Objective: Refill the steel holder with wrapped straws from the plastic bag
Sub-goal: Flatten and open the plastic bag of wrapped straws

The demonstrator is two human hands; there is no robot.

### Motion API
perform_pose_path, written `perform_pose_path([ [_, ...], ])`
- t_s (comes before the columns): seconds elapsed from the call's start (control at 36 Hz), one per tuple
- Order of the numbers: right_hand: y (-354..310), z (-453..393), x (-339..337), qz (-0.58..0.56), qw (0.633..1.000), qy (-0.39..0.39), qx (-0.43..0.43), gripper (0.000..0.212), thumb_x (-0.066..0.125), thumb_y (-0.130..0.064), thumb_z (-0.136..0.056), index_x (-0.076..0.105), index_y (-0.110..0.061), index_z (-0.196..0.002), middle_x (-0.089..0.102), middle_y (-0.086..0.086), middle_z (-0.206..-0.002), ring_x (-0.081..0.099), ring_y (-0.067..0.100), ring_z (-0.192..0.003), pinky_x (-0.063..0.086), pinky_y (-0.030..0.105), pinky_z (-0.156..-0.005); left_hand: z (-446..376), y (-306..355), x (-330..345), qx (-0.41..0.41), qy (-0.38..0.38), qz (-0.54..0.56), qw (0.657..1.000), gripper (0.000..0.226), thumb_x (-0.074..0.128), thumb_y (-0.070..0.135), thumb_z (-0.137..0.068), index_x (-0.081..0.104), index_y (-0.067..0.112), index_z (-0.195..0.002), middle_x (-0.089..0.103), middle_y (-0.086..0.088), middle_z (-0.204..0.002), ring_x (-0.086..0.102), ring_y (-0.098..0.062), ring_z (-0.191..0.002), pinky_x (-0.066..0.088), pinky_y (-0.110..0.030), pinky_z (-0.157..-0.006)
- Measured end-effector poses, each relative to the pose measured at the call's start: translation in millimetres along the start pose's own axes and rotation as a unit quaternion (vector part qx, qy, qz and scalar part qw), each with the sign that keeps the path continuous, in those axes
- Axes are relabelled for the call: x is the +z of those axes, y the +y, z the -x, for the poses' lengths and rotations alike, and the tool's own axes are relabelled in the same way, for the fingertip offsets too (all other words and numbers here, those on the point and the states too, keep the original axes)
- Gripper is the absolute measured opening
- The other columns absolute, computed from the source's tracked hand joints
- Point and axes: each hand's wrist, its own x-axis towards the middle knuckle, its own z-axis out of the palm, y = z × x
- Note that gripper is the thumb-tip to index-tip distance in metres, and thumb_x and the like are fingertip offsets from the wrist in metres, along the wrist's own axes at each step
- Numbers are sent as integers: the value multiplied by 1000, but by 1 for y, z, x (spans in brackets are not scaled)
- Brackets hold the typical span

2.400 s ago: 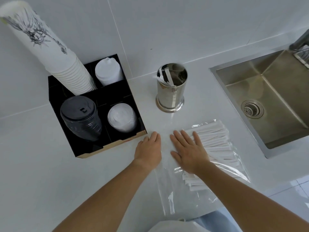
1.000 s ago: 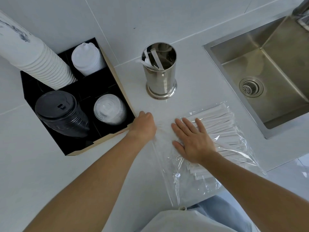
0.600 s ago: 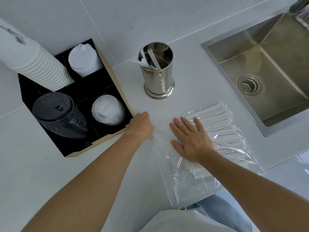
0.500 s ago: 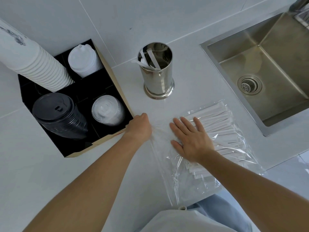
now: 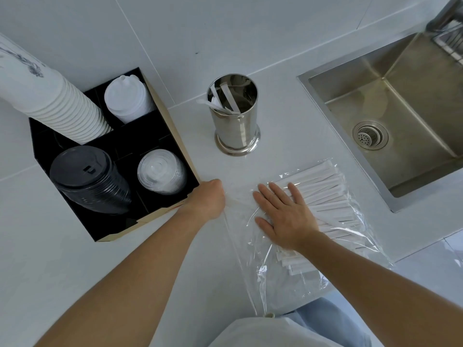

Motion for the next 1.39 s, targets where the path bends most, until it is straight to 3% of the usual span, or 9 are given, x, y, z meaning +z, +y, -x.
perform_pose_path([
  [0.14,1,-1,3,5,1000,-10,2,66,15,-56,-98,21,-23,-154,20,-1,-161,15,21,-149,4,53,-119,-1,-3,-2,24,0,30,999,7,50,20,-91,56,19,-87,65,-1,-102,60,-24,-92,53,-36,-79],
  [0.25,0,0,2,0,1000,-1,4,65,19,-55,-97,29,-21,-152,28,0,-159,22,23,-147,10,54,-119,0,-3,-2,37,11,41,998,14,48,13,-89,55,22,-79,67,-3,-99,62,-26,-91,54,-39,-79],
  [0.47,0,0,2,1,1000,1,4,63,22,-54,-98,30,-22,-152,29,0,-158,23,23,-147,10,54,-119,12,-21,11,50,53,134,988,19,56,12,-88,56,21,-71,66,0,-69,59,-23,-68,50,-32,-58],
  [0.78,-3,0,-3,7,1000,3,8,63,26,-53,-97,36,-21,-150,34,1,-156,28,24,-145,15,54,-118,15,-19,10,102,34,108,988,11,59,27,-90,65,24,-99,68,7,-83,62,-20,-83,52,-32,-73],
  [0.97,-4,0,-3,4,1000,-1,12,63,25,-53,-97,34,-22,-151,33,0,-157,27,23,-146,13,53,-118,24,-35,13,119,51,130,983,11,61,17,-88,68,16,-80,67,5,-65,52,-4,-56,36,-14,-53],
  [1.06,-4,0,-4,0,1000,18,13,62,28,-52,-96,40,-20,-148,38,1,-154,33,24,-143,18,54,-117,29,-40,16,84,47,185,978,18,65,34,-84,67,19,-73,69,7,-64,57,-8,-55,47,-22,-52],
  [1.14,-5,1,-3,-1,1000,20,11,62,29,-51,-96,41,-19,-148,38,1,-154,34,25,-143,19,55,-116,32,-32,22,27,69,227,971,47,60,63,-74,60,16,-64,53,15,-47,47,-5,-45,40,-16,-44],
  [1.28,-7,-2,-5,15,1000,-18,17,68,15,-54,-95,28,-21,-153,25,0,-160,19,23,-148,3,54,-119,28,-16,28,-34,106,228,967,60,51,64,-82,56,6,-66,69,-3,-65,61,-19,-63,48,-32,-58],
  [1.39,-22,7,1,12,998,-28,48,78,6,-64,-91,13,-22,-155,7,-2,-164,2,21,-150,-15,53,-115,27,-13,30,-36,101,233,967,21,65,33,-81,59,16,-69,66,0,-72,63,-21,-71,49,-30,-62],
])
